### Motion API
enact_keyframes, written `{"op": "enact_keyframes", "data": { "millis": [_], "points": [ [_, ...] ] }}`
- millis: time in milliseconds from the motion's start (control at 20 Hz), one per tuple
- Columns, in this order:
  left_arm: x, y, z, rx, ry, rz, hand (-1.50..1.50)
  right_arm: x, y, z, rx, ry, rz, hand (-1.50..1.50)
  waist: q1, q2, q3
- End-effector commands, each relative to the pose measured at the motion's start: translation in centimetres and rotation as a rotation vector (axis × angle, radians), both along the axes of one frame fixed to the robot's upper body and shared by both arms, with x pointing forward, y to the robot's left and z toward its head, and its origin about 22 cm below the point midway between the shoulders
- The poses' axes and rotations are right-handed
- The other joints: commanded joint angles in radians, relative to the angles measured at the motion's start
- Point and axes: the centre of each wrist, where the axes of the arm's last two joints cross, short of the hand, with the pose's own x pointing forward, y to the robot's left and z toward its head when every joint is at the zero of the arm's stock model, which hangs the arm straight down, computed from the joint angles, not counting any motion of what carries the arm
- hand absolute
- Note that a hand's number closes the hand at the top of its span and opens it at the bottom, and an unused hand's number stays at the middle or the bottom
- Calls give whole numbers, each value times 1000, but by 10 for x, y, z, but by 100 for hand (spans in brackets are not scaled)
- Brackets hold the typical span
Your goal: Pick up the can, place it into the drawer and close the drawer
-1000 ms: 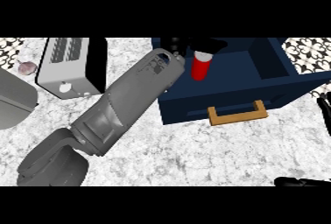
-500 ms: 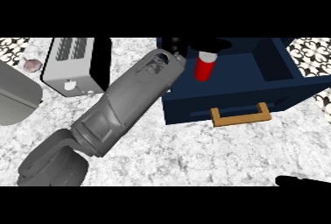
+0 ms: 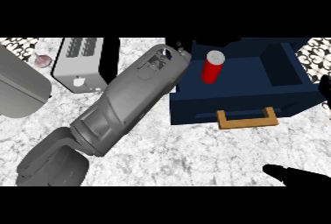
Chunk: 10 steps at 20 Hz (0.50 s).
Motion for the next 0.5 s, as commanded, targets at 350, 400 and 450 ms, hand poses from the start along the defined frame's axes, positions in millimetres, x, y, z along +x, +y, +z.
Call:
{"op": "enact_keyframes", "data": {
  "millis": [350, 400, 450],
  "points": [
    [-5, -13, 23, -9, -2, -6, -150, 42, 38, -35, -389, 54, -100, -150, 67, -17, -1],
    [-1, 4, -3, -21, 19, -13, -150, 48, 29, -42, -415, 69, -102, -150, 74, -17, -1],
    [2, 5, 20, -10, 6, 6, -150, 46, 20, -42, -460, 87, -127, -150, 75, -21, -1]
  ]
}}
